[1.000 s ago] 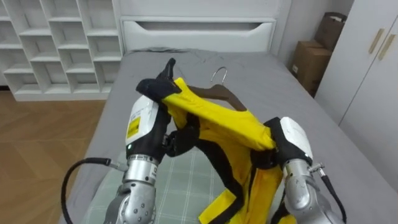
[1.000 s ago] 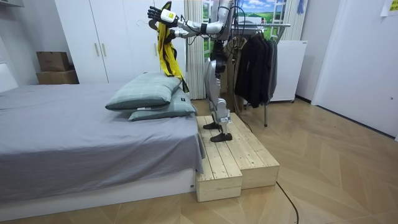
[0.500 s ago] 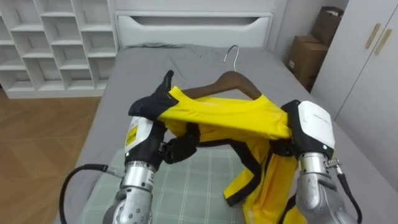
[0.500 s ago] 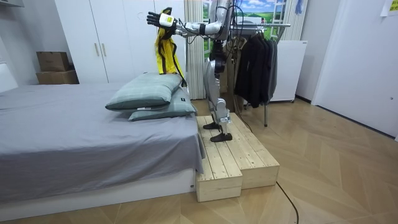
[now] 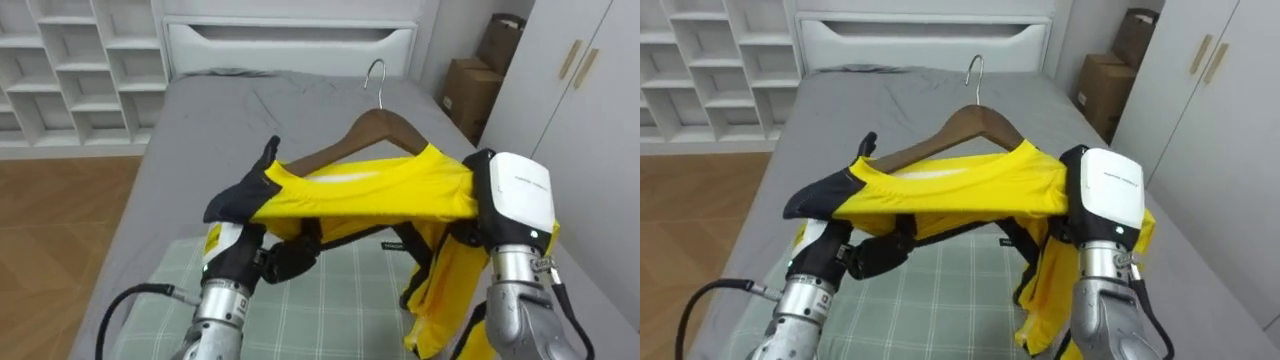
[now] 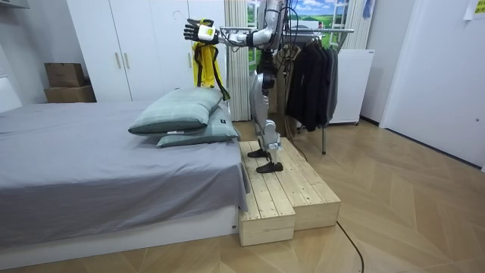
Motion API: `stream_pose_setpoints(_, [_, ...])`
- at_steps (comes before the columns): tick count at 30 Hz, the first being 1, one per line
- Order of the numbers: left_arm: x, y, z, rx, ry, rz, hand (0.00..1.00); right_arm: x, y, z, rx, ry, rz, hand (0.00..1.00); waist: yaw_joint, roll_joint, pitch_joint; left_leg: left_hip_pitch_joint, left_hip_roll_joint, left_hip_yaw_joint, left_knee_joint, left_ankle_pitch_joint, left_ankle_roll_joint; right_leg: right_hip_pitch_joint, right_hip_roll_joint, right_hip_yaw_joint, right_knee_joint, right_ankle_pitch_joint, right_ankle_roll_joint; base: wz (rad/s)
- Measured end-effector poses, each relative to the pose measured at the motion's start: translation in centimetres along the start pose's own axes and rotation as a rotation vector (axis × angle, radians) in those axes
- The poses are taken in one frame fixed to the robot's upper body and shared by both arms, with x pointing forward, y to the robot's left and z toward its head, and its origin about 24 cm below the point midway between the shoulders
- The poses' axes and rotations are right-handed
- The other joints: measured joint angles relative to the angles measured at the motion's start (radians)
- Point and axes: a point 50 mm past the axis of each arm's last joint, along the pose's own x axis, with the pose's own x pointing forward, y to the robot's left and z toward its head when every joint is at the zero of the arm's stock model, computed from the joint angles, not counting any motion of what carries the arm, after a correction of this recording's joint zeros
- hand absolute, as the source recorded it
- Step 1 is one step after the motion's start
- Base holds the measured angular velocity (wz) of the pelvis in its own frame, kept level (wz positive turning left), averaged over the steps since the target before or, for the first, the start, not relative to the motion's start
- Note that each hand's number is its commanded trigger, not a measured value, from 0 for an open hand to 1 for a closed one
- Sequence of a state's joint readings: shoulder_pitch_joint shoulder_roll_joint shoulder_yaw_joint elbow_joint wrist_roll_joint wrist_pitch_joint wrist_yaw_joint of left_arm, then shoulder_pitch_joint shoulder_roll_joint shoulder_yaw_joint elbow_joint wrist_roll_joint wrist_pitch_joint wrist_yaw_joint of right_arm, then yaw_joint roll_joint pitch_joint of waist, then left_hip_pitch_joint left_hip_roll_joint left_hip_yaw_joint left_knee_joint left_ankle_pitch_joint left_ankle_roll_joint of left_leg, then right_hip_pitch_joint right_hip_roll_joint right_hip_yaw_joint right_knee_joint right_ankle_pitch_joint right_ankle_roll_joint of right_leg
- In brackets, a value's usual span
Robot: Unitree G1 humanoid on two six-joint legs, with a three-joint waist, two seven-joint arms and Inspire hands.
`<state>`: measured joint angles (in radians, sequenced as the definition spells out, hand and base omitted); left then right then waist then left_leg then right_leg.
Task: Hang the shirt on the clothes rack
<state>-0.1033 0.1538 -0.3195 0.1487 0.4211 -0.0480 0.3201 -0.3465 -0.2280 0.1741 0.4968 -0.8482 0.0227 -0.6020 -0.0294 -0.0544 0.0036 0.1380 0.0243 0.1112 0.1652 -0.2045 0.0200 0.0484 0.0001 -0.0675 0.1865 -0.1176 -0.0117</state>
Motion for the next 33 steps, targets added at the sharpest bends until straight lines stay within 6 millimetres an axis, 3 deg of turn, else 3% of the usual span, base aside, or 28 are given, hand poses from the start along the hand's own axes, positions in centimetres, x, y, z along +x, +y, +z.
stream_pose_setpoints(6, [-2.2, -1.2, -2.4, -0.008, 0.080, -0.053, 0.00, -0.1, -0.9, 0.3, -0.080, -0.096, -0.032, 1.00, 0.000, -0.004, -0.0008, -0.013, 0.001, -0.001, -0.001, 0.002, -0.002, -0.014, 0.003, 0.001, 0.003, -0.001, -0.001, -0.01])
stream_pose_setpoints(11, [-4.6, -2.2, -5.5, -0.009, 0.198, -0.104, 0.00, -2.0, 0.1, 0.0, -0.158, -0.189, 0.032, 1.00, 0.008, -0.007, -0.0013, 0.004, 0.002, -0.007, 0.000, 0.002, -0.002, 0.005, 0.002, -0.003, 0.001, 0.000, -0.001, 0.03])
stream_pose_setpoints(15, [-6.1, -2.8, -6.5, -0.031, 0.244, -0.139, 0.00, -2.9, 0.7, -0.2, -0.173, -0.221, 0.066, 1.00, 0.011, -0.013, 0.0009, 0.018, 0.002, -0.010, -0.002, 0.002, -0.003, 0.021, 0.002, 0.002, -0.004, 0.000, -0.001, 0.04])
stream_pose_setpoints(17, [-6.8, -2.3, -7.4, -0.046, 0.276, -0.107, 0.00, -3.1, 0.9, 0.0, -0.184, -0.256, 0.078, 1.00, 0.012, -0.031, 0.0082, 0.024, 0.003, -0.008, -0.002, 0.002, -0.003, 0.024, 0.004, 0.008, -0.002, -0.001, -0.003, -0.06])
stream_pose_setpoints(20, [-7.2, -1.8, -8.3, -0.051, 0.301, -0.085, 0.00, -3.2, 0.9, 0.2, -0.182, -0.283, 0.084, 1.00, 0.011, -0.052, 0.0095, 0.026, 0.004, -0.008, -0.001, 0.002, -0.003, 0.029, 0.006, 0.008, -0.004, -0.002, -0.004, -0.01])
stream_pose_setpoints(33, [-9.5, -1.1, -10.7, -0.147, 0.436, 0.091, 0.00, -5.3, 2.3, 0.5, -0.192, -0.289, 0.141, 1.00, 0.039, -0.077, 0.0080, 0.051, 0.008, -0.036, -0.010, 0.002, -0.010, 0.079, 0.015, -0.005, -0.036, 0.002, -0.007, 0.05])
